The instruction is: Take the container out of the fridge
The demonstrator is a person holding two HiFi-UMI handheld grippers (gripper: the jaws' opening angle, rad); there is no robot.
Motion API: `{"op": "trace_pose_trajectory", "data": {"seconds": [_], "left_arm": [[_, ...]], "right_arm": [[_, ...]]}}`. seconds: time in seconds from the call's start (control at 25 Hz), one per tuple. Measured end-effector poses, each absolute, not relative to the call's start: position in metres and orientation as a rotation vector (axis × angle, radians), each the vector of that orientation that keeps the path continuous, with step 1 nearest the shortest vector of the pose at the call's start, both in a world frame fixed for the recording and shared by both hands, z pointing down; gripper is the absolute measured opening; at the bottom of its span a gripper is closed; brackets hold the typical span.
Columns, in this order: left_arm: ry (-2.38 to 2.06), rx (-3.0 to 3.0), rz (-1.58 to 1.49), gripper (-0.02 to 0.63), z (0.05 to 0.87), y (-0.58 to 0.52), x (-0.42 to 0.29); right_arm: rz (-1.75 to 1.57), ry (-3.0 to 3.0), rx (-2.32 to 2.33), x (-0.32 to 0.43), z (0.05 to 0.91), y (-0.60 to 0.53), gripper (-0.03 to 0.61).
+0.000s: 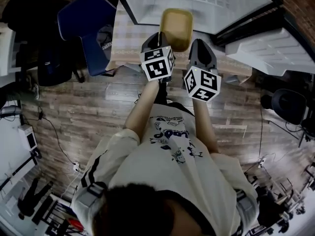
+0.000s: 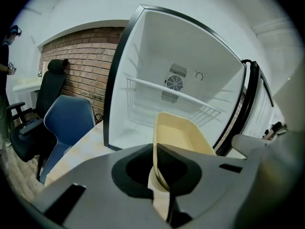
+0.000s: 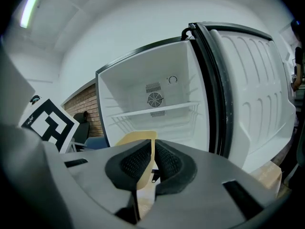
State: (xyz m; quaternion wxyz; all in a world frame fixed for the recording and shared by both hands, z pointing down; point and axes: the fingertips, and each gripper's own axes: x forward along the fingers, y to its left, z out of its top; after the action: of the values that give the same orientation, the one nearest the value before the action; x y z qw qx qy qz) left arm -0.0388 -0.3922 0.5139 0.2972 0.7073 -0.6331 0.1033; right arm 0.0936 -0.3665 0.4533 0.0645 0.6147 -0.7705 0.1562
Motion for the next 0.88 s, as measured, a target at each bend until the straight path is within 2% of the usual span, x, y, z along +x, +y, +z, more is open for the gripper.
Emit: {"op": "trace_pose_trajectory", "data": {"seconds": [0.88], "left_arm": [[-1.808, 1.827, 0.214, 0.029, 0.501, -0.406, -0.062]], "right_arm": [[0.414, -2.425, 1.787, 0.081, 0.449, -0.404, 0.043]]}}
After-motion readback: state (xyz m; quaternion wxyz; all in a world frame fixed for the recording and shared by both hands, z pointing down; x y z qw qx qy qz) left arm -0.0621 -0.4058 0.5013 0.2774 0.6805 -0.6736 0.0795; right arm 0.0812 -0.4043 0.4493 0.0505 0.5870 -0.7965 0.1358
